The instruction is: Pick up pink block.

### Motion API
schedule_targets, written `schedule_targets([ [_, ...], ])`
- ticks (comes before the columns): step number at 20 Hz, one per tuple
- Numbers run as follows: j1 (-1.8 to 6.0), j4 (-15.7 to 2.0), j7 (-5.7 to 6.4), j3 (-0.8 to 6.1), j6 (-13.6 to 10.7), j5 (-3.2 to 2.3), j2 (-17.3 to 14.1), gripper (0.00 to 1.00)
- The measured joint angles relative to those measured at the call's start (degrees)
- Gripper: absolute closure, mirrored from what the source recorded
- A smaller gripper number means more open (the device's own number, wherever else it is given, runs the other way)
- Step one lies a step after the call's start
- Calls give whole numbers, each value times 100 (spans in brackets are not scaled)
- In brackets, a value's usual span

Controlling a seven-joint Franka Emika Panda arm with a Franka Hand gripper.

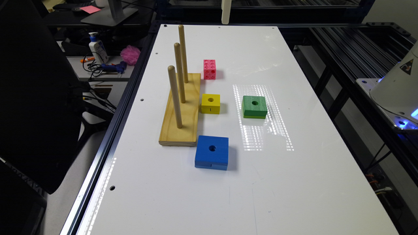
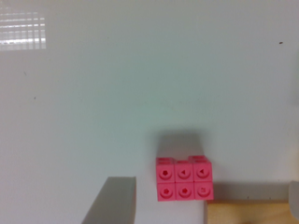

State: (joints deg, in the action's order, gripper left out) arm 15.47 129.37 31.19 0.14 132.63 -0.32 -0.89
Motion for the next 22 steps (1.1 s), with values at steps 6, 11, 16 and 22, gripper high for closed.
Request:
schedule_targets([
  [6, 38, -96, -39, 0, 0, 0, -102, 0],
  [11, 70, -104, -70, 0, 487, 0, -657, 0],
  [16, 82, -172, -80, 0, 709, 0, -936, 0],
  [22, 82, -162, -81, 1, 948, 0, -1248, 0],
])
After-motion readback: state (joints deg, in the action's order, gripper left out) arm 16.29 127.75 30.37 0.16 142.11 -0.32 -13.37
